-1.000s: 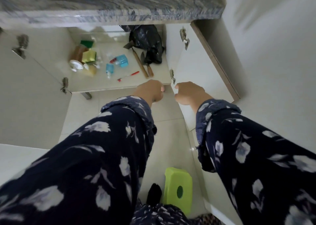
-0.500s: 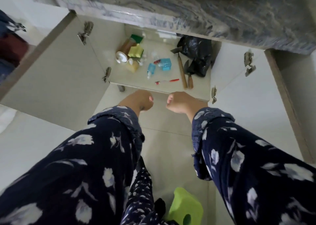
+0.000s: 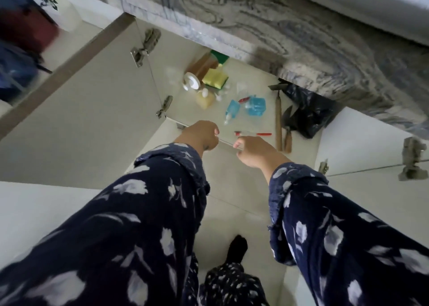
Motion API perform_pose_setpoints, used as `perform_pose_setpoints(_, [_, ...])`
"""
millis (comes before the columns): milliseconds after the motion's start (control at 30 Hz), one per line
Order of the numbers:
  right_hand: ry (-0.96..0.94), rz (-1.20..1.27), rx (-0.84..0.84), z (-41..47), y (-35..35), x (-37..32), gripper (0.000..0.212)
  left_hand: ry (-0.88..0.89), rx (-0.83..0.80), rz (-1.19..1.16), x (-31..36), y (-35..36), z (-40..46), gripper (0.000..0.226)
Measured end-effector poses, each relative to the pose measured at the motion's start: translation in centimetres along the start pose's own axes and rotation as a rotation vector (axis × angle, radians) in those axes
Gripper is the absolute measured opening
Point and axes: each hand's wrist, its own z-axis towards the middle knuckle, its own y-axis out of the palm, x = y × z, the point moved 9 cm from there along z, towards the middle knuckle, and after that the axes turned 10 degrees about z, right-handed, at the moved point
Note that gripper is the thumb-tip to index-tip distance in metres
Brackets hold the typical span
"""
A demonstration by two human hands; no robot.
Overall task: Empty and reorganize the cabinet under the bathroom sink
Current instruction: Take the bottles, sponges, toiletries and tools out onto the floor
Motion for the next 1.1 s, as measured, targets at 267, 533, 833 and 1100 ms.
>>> perform_pose_setpoints(267, [-0.030,-0.091,-0.008,7.6,1.1,3.8,0.035,-0.120,0.058,-0.161,-1.2,3.0,6.4,0.036])
perform_pose_setpoints(533, [-0.083,-0.122,0.112,17.0,4.0,9.0,0.036,-0.124,0.146,-0.237,-0.9,10.5,15.9,0.030])
perform_pose_setpoints(833, [-0.109,-0.061,0.406,28.5,8.0,18.3,0.038,0.008,0.474,-0.220,0.3,12.2,29.4,0.026])
perform_pose_setpoints(1100, [-0.215,-0.071,0.690,31.9,7.7,20.6,0.020,0.085,0.736,-0.256,3.1,10.0,37.2,0.027])
